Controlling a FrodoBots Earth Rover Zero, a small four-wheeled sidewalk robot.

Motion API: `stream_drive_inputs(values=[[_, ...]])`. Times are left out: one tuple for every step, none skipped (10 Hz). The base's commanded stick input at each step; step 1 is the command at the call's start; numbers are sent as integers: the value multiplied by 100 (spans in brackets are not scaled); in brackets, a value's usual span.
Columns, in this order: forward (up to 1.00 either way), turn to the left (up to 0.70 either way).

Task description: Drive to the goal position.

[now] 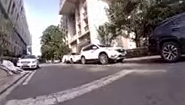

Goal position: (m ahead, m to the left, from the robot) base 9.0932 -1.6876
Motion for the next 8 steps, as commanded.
stream_drive_inputs(values=[[70, 0], [70, 0], [70, 0], [70, 0], [70, 0], [70, 0], [70, 0], [70, 0]])
